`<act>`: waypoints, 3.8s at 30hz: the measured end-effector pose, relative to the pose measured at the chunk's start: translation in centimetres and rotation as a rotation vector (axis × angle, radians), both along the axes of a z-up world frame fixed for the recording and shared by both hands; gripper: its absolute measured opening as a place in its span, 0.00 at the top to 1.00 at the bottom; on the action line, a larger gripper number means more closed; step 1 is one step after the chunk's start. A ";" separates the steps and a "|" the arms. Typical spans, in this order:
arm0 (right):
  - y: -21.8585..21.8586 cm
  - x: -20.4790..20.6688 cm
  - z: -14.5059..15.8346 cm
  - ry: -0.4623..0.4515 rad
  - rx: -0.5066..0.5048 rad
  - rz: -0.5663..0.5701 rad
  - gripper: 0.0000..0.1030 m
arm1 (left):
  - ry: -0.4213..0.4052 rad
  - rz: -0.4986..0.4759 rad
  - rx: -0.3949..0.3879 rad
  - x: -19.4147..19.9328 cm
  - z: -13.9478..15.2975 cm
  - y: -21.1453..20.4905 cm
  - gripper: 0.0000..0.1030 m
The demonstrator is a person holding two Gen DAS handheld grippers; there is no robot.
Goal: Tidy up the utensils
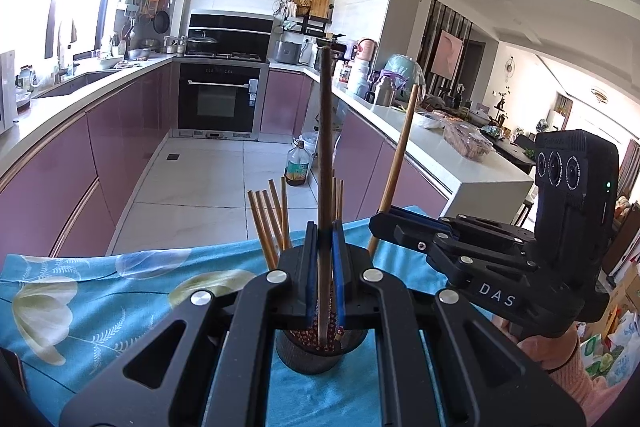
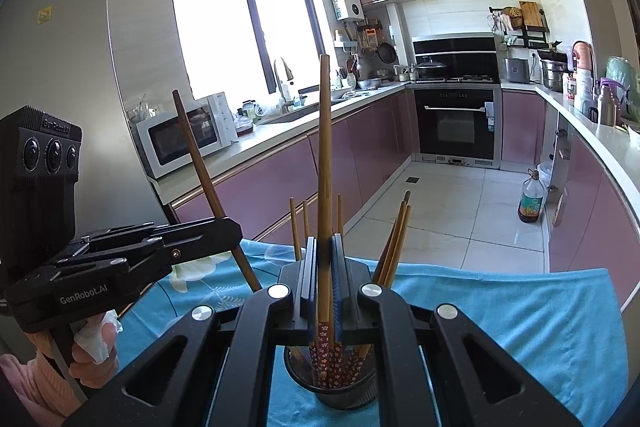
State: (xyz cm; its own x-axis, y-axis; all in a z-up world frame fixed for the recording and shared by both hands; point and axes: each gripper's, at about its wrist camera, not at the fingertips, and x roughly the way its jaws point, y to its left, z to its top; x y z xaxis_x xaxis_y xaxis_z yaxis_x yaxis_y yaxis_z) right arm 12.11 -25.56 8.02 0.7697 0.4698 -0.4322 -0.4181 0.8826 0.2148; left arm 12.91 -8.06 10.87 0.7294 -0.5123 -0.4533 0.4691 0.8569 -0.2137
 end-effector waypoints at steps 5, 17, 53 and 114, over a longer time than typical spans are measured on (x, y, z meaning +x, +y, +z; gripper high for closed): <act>0.1 0.3 -0.3 0.015 -0.006 -0.005 0.94 | 0.009 -0.001 0.001 0.2 -0.2 -0.2 0.93; 0.4 0.9 -1.5 0.046 -0.018 -0.013 0.94 | 0.032 -0.007 0.009 0.5 -0.5 -0.5 0.93; 1.4 2.0 -5.0 0.140 -0.055 -0.002 0.94 | 0.122 -0.024 0.080 2.2 -4.2 -2.0 0.93; 1.6 -9.0 -6.5 -0.207 -0.131 -0.250 0.06 | -0.286 0.445 0.088 -11.4 -7.9 7.1 0.05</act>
State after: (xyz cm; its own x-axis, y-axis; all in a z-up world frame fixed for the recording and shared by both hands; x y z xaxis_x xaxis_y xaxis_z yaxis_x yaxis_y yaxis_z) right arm 3.10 -23.94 1.53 0.9316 0.2067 -0.2991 -0.2084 0.9777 0.0266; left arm 1.53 -0.95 2.97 0.9681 -0.0947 -0.2321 0.0855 0.9951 -0.0494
